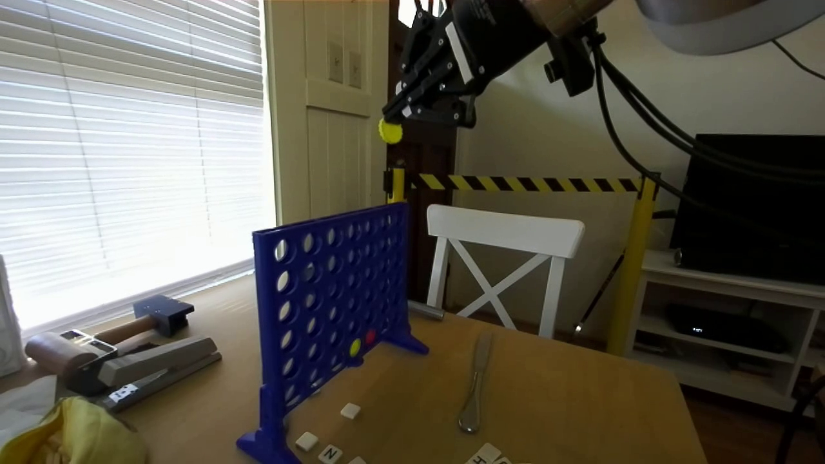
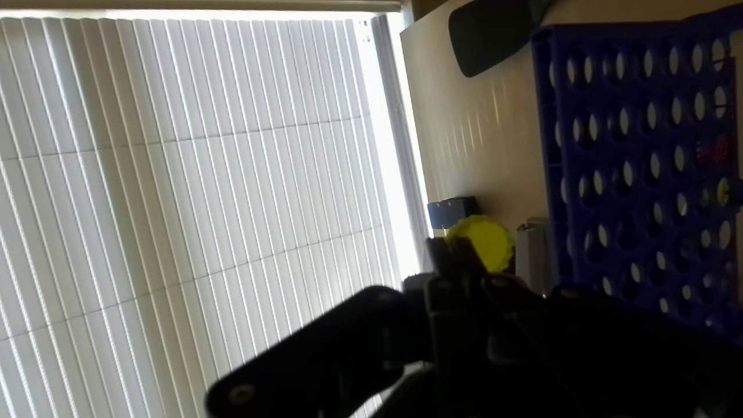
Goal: Put the yellow object in the blue object
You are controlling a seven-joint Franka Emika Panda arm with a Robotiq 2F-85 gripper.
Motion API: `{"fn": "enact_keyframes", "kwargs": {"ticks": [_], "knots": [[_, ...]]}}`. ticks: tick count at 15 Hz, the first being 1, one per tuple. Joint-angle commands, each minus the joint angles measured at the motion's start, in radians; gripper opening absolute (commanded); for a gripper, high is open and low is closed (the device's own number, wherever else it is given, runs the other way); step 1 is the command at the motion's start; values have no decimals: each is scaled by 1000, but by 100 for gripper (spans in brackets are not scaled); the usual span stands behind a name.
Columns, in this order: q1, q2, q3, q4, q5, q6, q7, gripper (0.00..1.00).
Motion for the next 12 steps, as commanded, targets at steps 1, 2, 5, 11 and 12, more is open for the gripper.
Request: {"fn": "enact_keyframes", "kwargs": {"ticks": [1, 2, 5, 11, 12], "knots": [[0, 0, 0, 0, -1, 0, 0, 4], [0, 0, 0, 0, -1, 0, 1, 4], [0, 0, 0, 0, -2, 0, 1, 4], [-141, 50, 117, -3, -155, 65, 82, 1], [-164, 62, 131, -4, -205, 82, 112, 1]]}}
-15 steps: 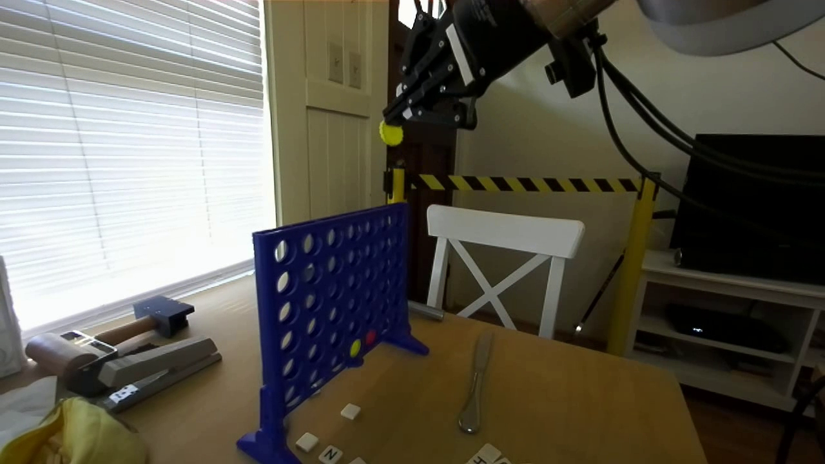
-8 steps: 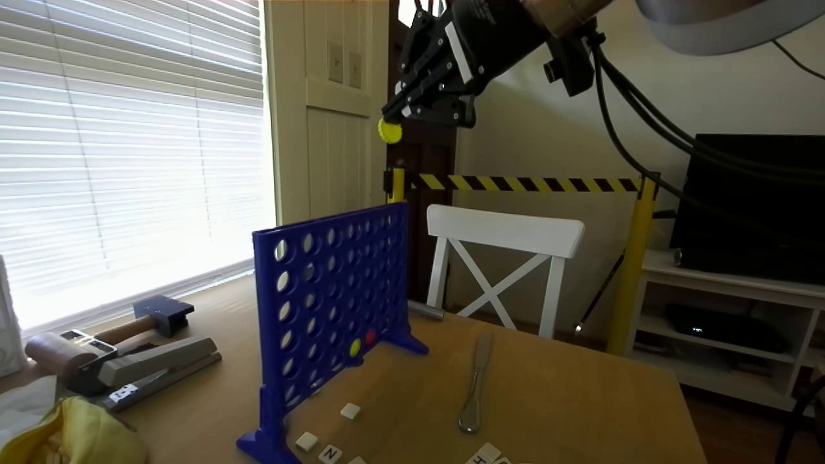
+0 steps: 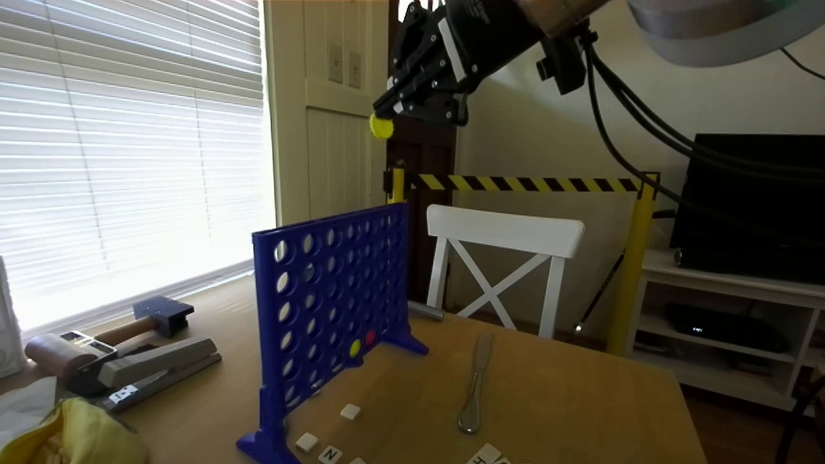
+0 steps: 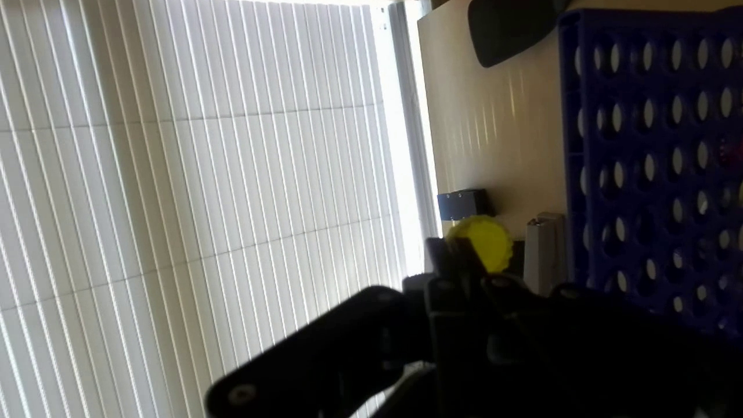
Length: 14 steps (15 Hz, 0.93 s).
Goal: Put the yellow object in the blue object
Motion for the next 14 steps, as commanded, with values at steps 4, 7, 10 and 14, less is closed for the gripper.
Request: {"fn": "enact_keyframes", "kwargs": {"ticks": [4, 7, 10, 14], "knots": [[-182, 50, 138, -3, -188, 67, 145, 1], [-195, 65, 142, -2, -200, 71, 160, 4], [-199, 80, 137, -2, -235, 98, 185, 1], [-351, 140, 237, -1, -412, 185, 310, 1]]}}
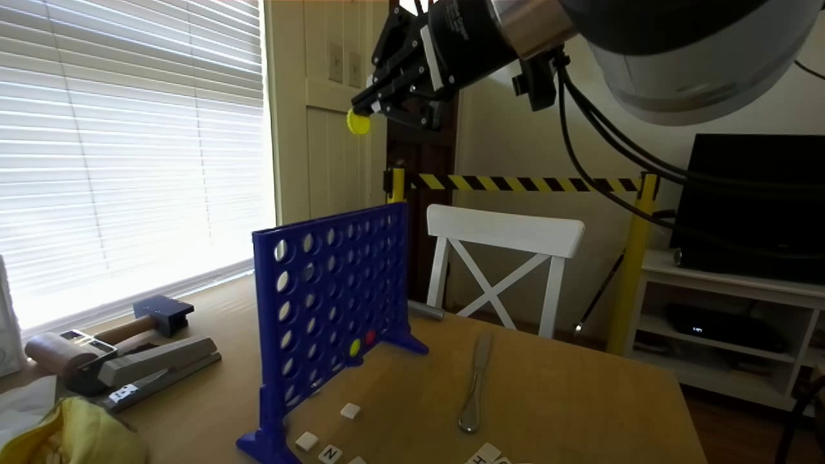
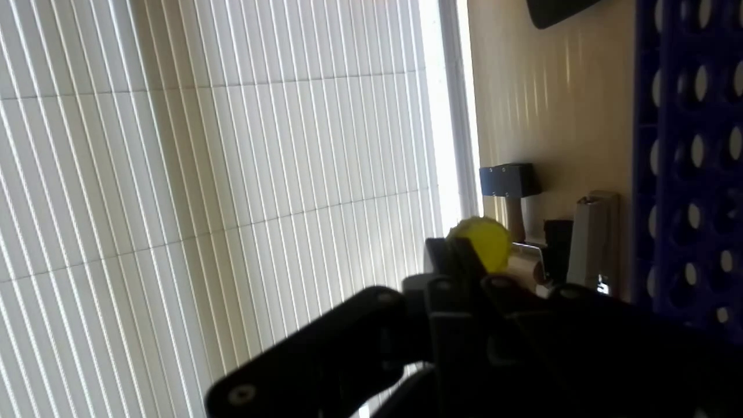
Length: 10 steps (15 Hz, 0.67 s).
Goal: Put the yellow object in the blue object
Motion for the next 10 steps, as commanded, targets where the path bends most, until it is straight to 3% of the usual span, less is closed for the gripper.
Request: {"fn": "enact_keyframes", "kwargs": {"ticks": [1, 10], "knots": [[-96, 70, 41, 2, -164, 100, 115, 1], [-157, 183, 15, 1, -304, 173, 221, 1]]}}
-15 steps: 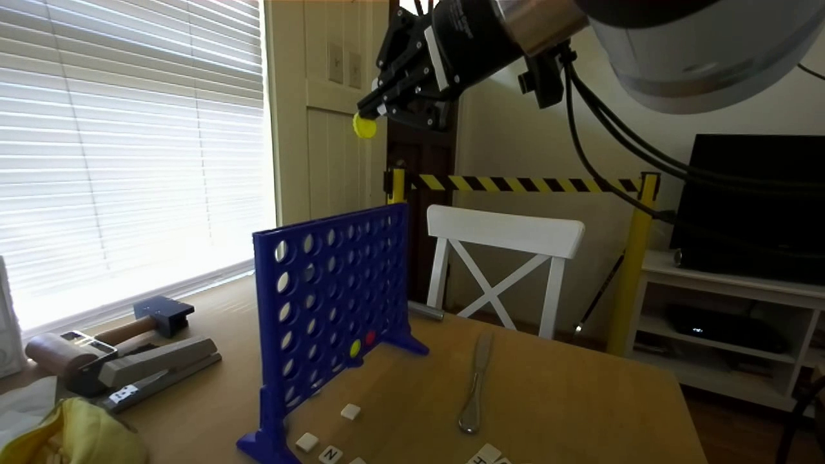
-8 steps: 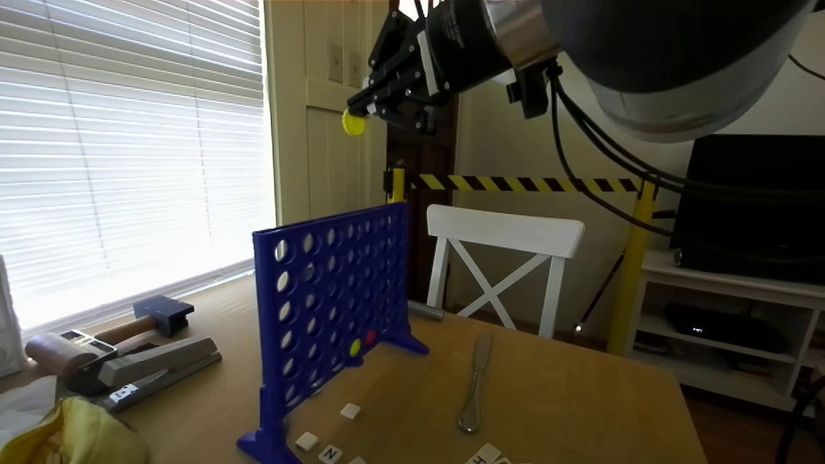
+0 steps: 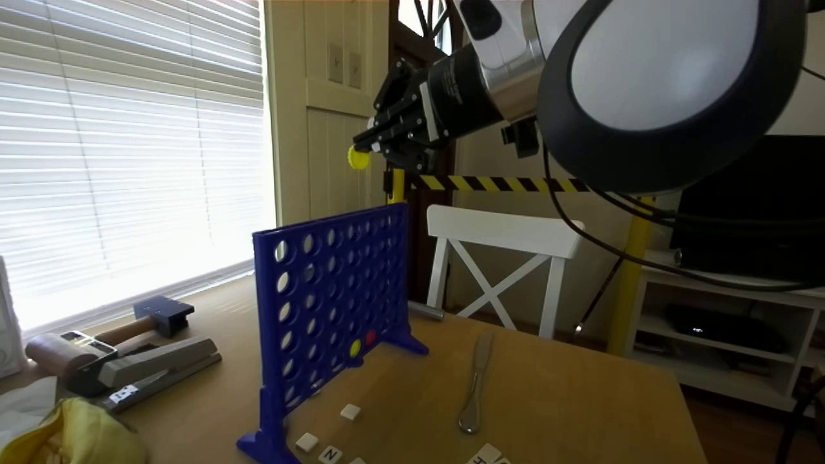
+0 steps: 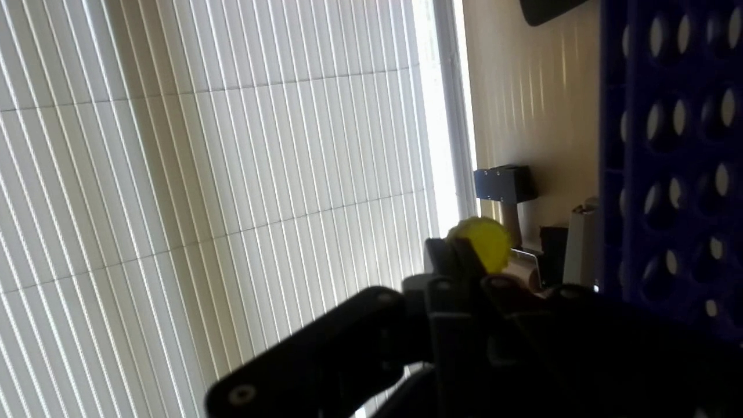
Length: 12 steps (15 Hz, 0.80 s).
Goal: Put the yellow object in the blue object
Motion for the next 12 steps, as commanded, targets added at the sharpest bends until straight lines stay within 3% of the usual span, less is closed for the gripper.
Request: {"fn": "enact_keyframes", "kwargs": {"ticks": [1, 12], "knots": [[-21, 42, -8, 3, -67, 39, 50, 1], [-31, 73, -30, -10, -144, 38, 143, 1]]}}
